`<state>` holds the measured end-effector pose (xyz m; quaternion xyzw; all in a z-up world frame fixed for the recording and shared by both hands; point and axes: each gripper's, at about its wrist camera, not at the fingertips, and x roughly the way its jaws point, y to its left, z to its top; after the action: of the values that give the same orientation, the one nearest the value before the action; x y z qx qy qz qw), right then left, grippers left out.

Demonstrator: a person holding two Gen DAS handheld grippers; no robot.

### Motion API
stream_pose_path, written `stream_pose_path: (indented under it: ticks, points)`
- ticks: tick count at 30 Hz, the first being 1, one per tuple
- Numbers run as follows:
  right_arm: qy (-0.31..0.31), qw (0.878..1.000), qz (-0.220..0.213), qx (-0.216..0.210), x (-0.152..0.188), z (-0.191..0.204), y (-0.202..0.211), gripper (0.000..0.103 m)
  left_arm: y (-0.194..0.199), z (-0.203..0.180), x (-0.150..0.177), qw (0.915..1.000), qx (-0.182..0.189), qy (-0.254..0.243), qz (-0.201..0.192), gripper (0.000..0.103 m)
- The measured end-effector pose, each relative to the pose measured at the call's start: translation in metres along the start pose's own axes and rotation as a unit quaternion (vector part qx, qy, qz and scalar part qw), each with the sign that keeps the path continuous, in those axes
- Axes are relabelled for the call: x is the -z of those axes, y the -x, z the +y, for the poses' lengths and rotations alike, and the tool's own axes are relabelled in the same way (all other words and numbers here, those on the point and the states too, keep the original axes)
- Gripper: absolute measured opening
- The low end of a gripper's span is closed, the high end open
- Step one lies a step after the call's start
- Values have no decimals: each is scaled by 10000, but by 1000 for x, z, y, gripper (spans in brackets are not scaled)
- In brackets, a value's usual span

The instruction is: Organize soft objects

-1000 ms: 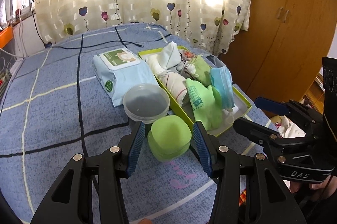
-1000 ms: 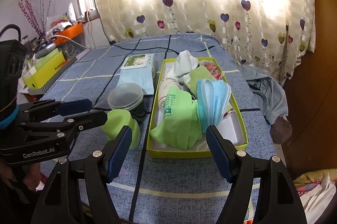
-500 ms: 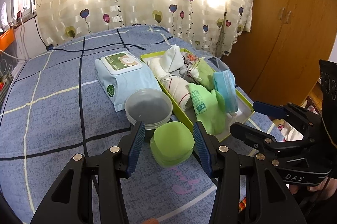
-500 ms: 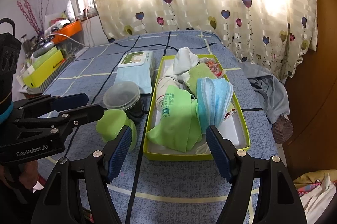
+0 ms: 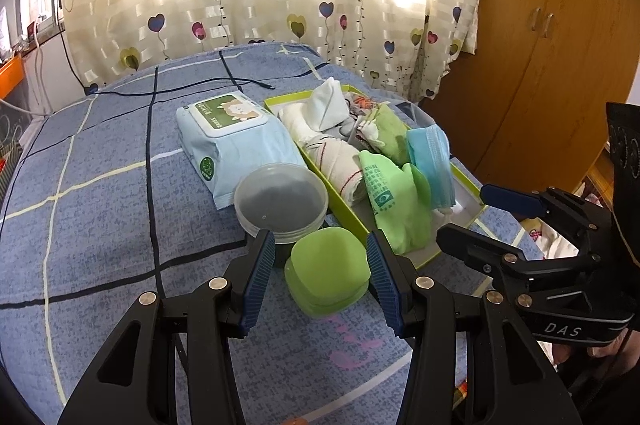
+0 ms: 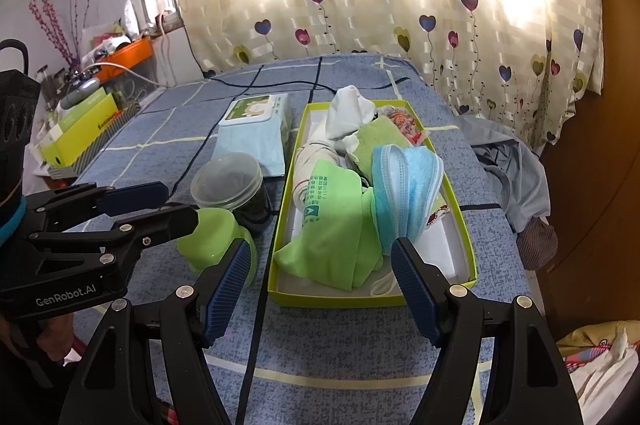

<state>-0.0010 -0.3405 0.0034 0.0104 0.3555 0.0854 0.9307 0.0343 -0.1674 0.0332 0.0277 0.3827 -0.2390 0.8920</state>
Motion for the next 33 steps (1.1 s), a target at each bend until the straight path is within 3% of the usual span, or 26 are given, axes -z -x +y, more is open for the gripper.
stream_pose_path:
  ticks: [33]
  points:
    - [10,10000,18,0,-1,1,0,73,0,-1,-2,9999,-139,-76,-20,49]
